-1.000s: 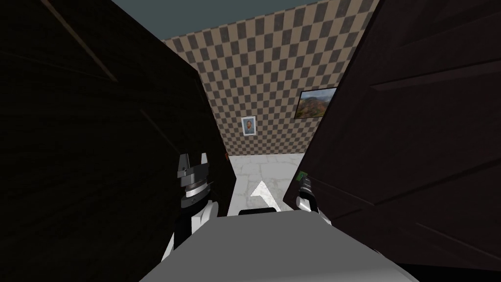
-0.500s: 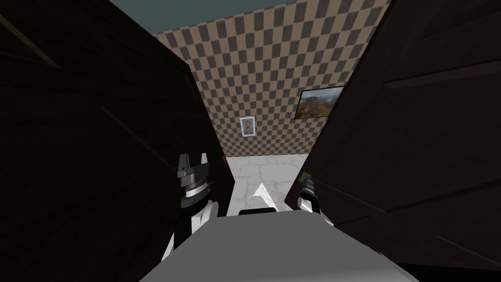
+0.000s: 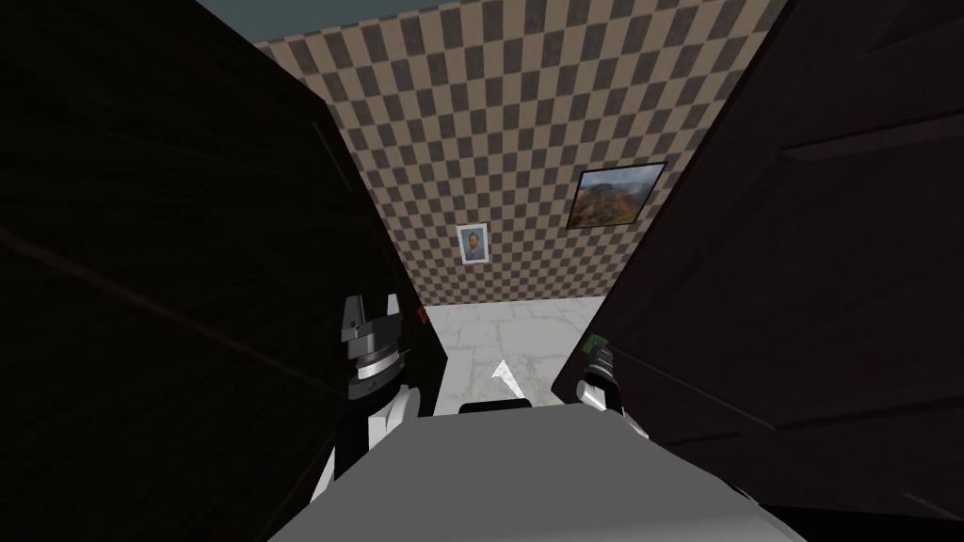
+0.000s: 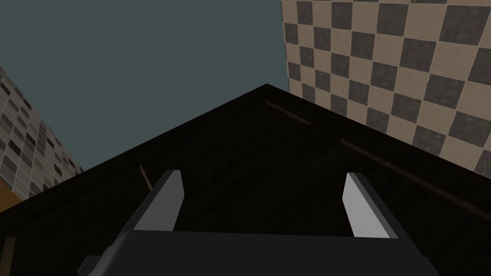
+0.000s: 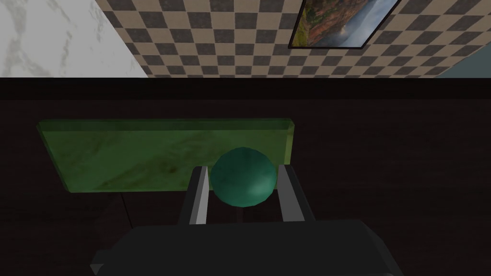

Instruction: Push the door open

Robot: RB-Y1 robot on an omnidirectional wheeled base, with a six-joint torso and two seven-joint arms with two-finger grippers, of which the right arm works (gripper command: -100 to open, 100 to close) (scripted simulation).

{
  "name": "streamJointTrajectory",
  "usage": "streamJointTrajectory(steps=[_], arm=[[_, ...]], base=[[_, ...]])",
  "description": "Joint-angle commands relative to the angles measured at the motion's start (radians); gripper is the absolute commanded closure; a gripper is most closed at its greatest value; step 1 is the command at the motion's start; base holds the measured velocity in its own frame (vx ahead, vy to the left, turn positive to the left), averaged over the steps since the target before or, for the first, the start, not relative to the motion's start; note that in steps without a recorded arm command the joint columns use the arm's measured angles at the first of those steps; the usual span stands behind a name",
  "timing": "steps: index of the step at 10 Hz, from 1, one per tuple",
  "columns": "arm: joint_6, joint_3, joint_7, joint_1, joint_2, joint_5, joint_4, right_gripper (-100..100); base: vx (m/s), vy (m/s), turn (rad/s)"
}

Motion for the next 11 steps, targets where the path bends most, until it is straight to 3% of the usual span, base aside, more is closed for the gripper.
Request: streamJointTrajectory(steps=[1, 2, 11], arm=[[0.003, -0.019, 0.012, 0.005, -0.001, -0.012, -0.007, 100], [-0.004, -0.01, 0.007, -0.002, 0.0, -0.006, 0.008, 100], [-0.019, -0.118, 0.056, 0.011, -0.02, -0.083, 0.025, 100]], base=[[0.156, -0.033, -0.04], [0.084, -0.019, -0.022], [0.183, -0.085, -0.029]])
